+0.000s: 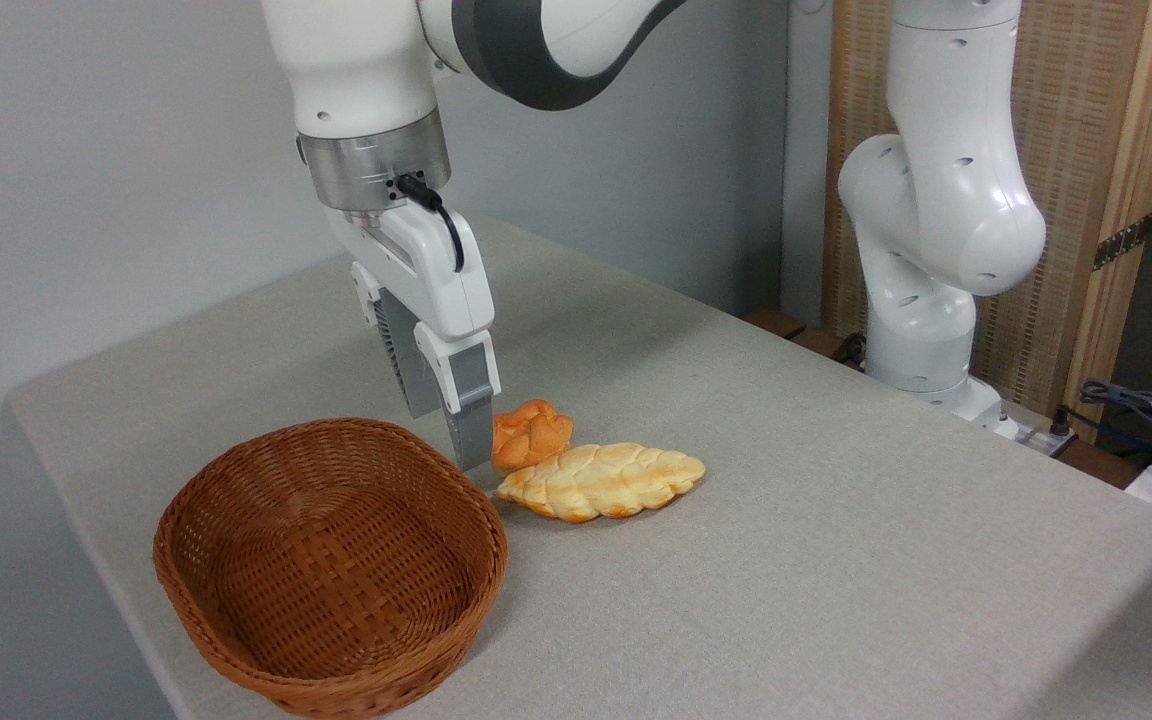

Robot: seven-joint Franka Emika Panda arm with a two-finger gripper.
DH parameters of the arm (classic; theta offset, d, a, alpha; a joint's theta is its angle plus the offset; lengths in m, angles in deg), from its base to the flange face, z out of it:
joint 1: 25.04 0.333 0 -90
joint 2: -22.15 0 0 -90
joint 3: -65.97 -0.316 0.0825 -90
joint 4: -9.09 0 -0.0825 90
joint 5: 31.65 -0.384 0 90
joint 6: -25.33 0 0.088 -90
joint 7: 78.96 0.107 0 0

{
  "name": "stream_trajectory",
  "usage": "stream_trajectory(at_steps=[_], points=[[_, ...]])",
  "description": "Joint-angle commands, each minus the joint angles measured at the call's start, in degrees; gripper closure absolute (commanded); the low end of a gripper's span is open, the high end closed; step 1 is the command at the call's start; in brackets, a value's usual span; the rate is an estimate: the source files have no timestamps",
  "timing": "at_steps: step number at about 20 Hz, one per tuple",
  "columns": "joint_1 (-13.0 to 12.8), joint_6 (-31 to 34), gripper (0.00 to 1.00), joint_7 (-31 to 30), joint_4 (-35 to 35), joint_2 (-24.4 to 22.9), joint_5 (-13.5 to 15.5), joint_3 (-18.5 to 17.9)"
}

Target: Put bread into the basket

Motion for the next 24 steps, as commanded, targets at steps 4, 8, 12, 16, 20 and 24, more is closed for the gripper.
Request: stream_trajectory(at_steps=[4,8,12,16,20,24], points=[[5.70,0.43,0.00,0.22,0.06,-0.57,-0.01,4.21],[12.21,0.43,0.00,0.31,0.06,-0.57,0.52,10.62],[14.68,0.52,0.00,0.39,0.06,-0.57,1.31,12.66],[18.64,0.52,0.00,0.39,0.06,-0.57,1.31,16.61],[18.64,0.61,0.00,0.39,0.06,-0.57,1.22,16.53],[18.64,0.78,0.00,0.39,0.06,-0.57,1.22,16.53]])
